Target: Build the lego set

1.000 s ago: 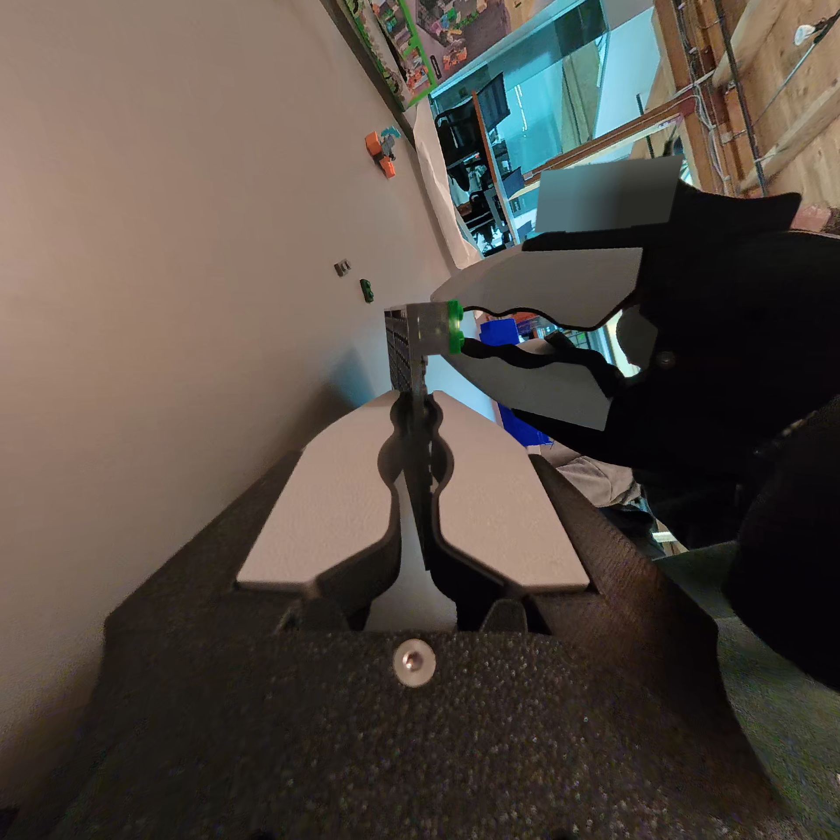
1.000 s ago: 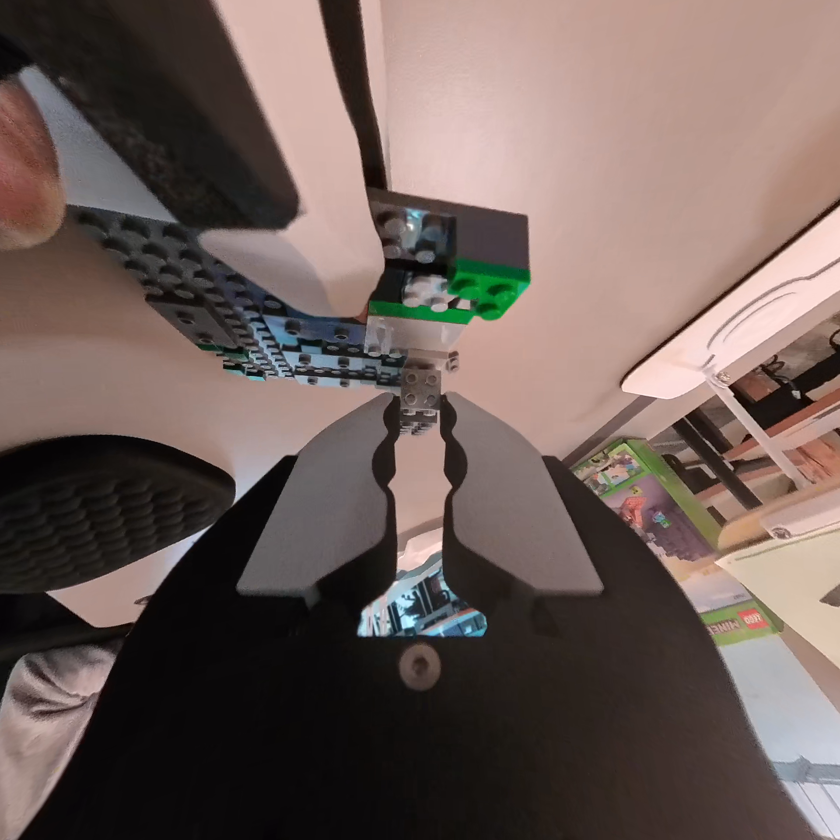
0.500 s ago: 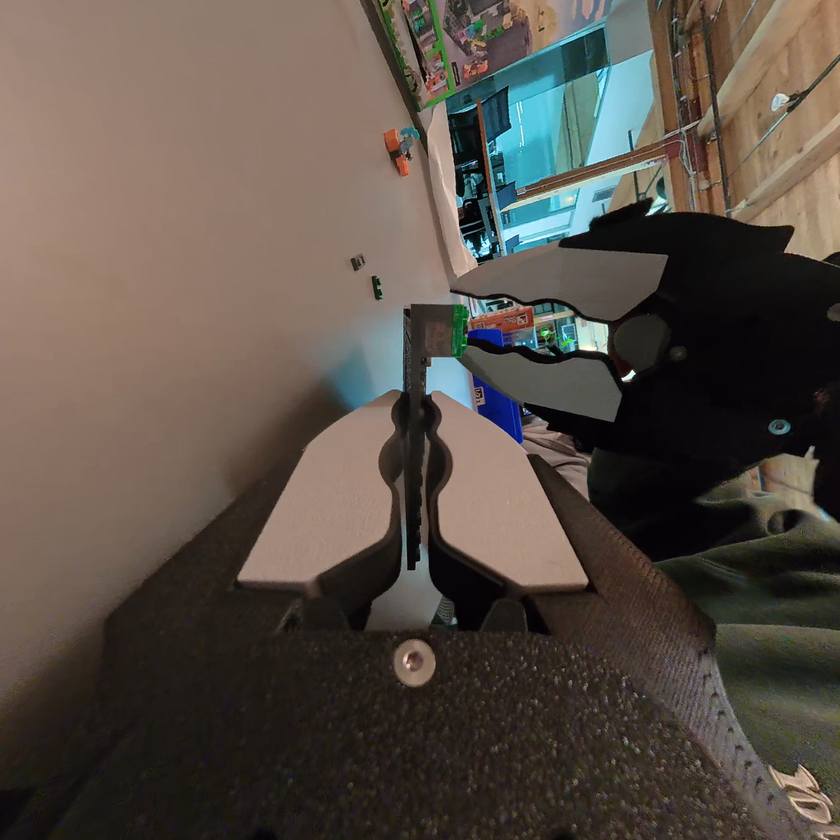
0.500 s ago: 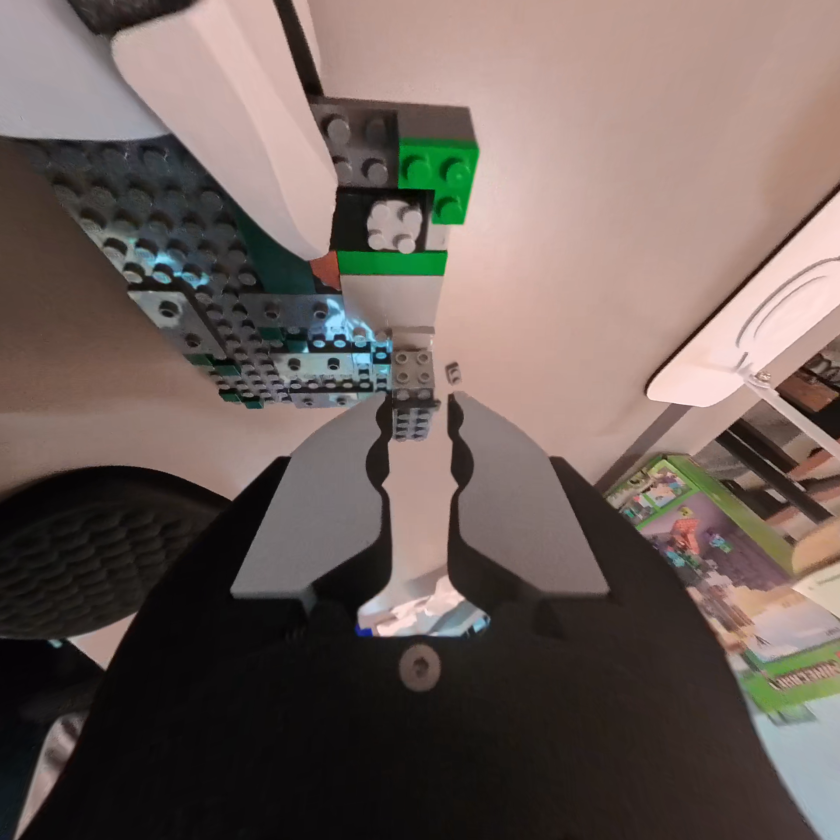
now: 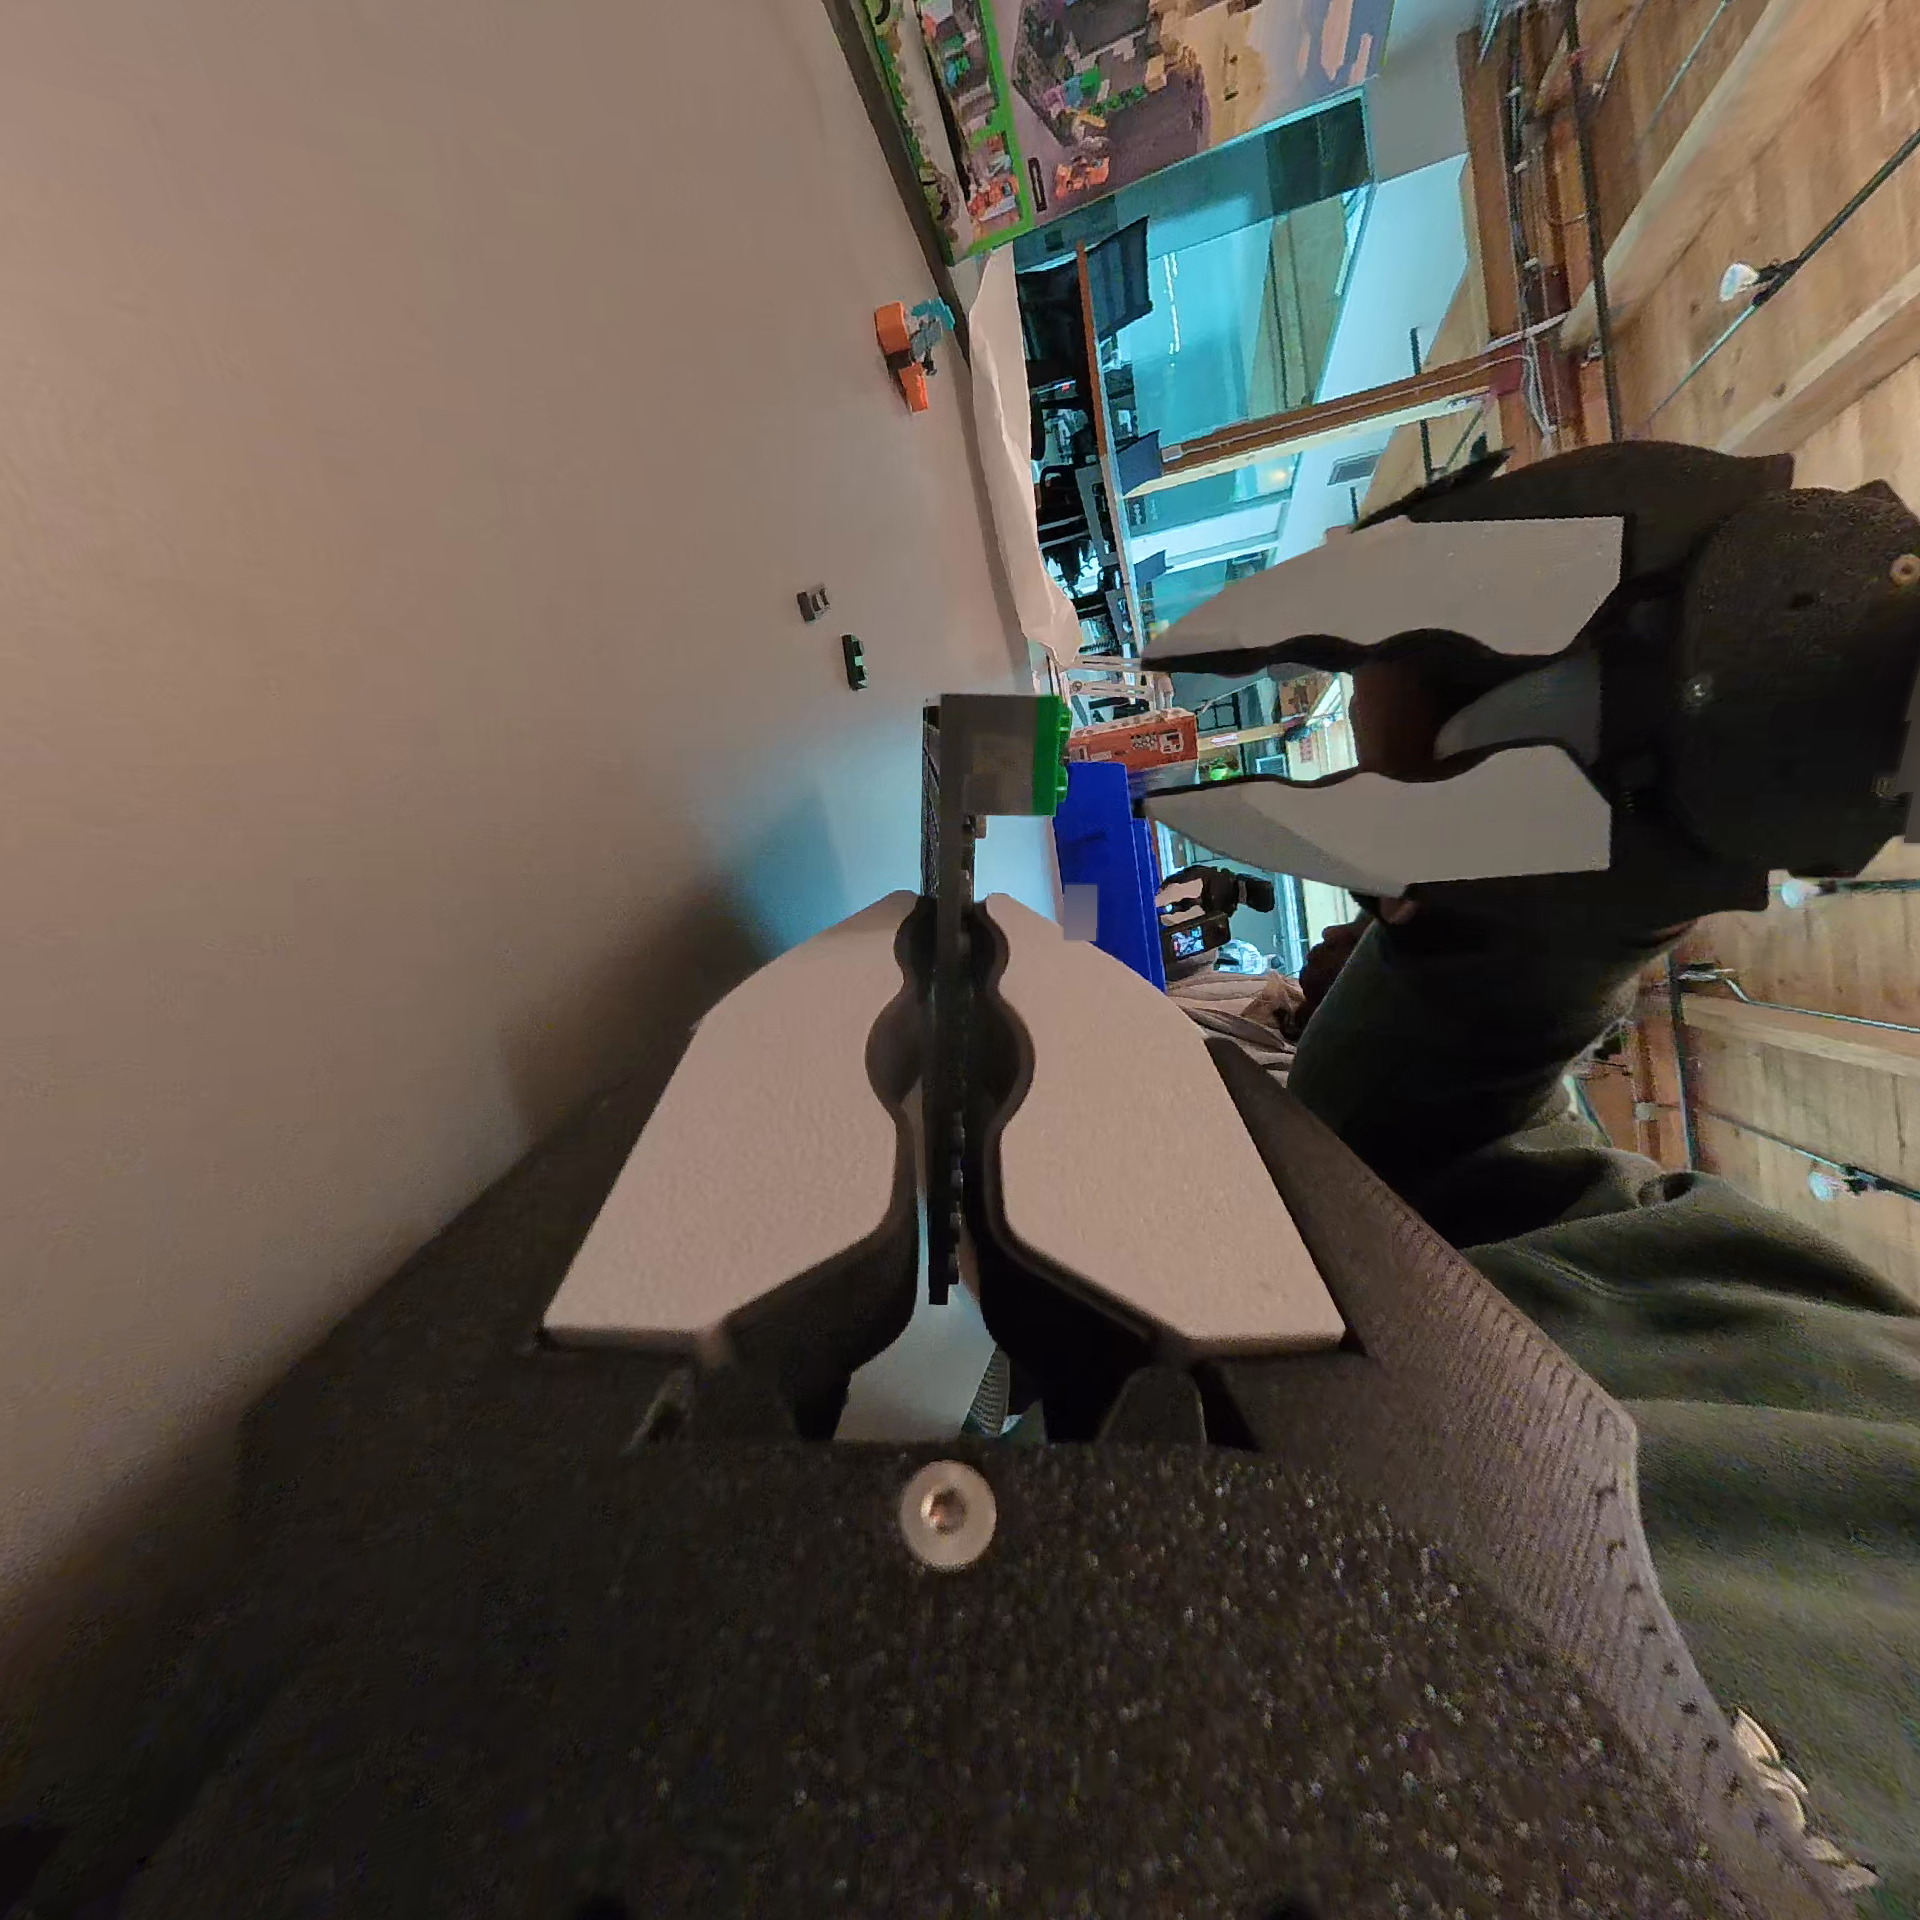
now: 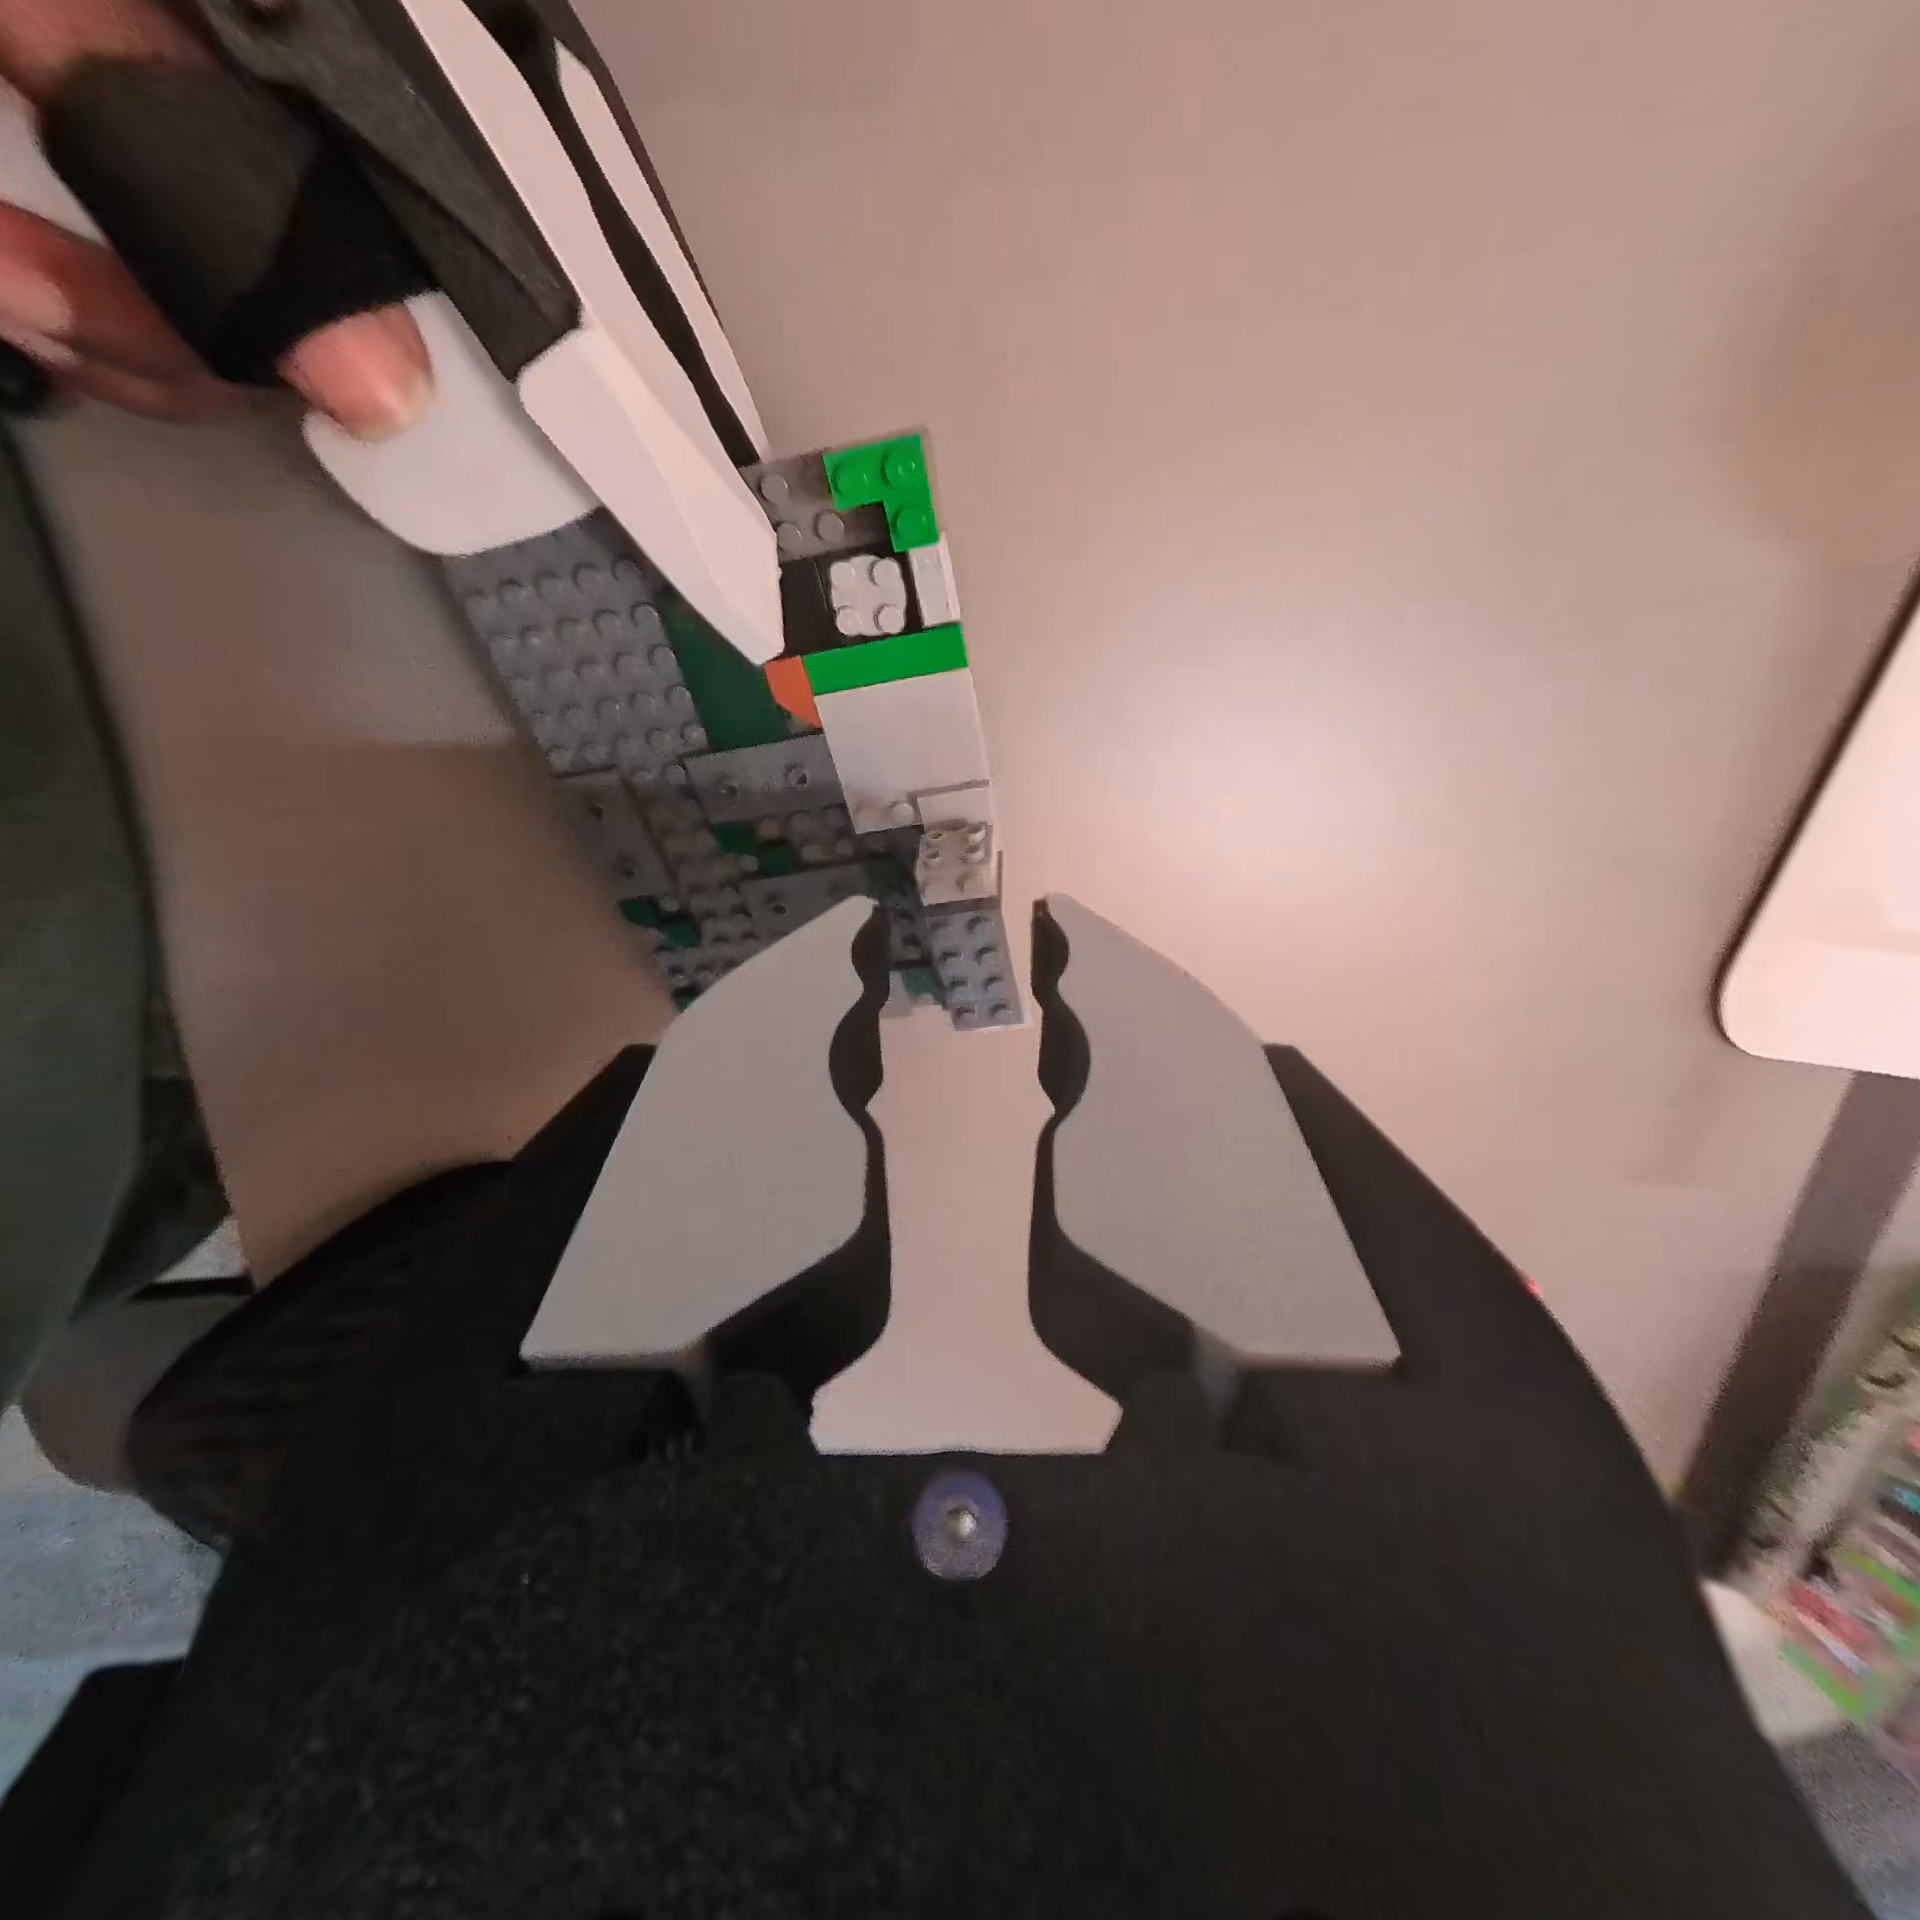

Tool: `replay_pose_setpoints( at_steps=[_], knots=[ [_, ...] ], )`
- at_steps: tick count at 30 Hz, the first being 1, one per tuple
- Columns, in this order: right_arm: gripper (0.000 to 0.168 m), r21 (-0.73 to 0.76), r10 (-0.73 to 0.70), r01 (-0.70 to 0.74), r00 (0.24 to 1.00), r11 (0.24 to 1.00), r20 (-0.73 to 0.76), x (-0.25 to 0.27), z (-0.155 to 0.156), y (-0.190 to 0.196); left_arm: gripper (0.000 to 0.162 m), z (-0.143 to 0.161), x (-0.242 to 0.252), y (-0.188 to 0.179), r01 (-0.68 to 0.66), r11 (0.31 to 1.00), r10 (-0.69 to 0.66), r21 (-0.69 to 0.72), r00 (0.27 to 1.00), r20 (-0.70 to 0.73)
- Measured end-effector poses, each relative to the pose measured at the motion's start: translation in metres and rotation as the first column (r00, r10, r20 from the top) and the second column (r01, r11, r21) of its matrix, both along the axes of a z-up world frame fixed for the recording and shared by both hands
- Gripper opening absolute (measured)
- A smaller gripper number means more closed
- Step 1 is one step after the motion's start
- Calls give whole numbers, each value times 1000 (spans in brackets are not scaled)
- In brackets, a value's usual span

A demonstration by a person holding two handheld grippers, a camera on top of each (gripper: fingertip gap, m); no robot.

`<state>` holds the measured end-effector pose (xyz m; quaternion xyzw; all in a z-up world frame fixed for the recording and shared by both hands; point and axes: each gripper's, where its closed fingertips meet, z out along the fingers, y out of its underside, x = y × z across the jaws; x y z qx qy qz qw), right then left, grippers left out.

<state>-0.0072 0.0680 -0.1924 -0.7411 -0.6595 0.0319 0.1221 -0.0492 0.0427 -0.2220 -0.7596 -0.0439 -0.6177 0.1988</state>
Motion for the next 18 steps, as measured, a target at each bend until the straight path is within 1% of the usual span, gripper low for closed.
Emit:
replay_pose_setpoints(
  at_steps=[1, 4, 6, 8, 10, 13, 18],
  knots=[
    [26, -21, -5, 4, 999, 1000, -43, -1, 3, -2, 6, 0, 0, 0, 3, 1000, -3, 1, 1000, 0],
    [30, -115, 25, -48, 981, 992, -190, -3, 12, -8, 6, 3, 0, -1, 23, 1000, -23, 12, 1000, -3],
    [34, -186, 72, -127, 958, 974, -278, 0, 14, -11, 6, 6, 0, -4, 50, 998, -50, 23, 999, -2],
    [38, -255, 108, -203, 934, 946, -340, 4, 12, -14, 6, 10, 2, -7, 89, 996, -89, 31, 996, 0],
    [39, -351, 84, -234, 915, 907, -394, 5, 10, -14, 6, 13, 2, -10, 126, 991, -125, 49, 992, -15],
    [41, -499, 39, -259, 912, 827, -408, 5, 3, -15, 6, 16, 2, -13, 181, 981, -179, 64, 983, -39],
    [41, -658, 37, -325, 911, 680, -412, 0, -5, -24, 6, 21, 2, -18, 261, 962, -257, 76, 964, -66]
  ],
)
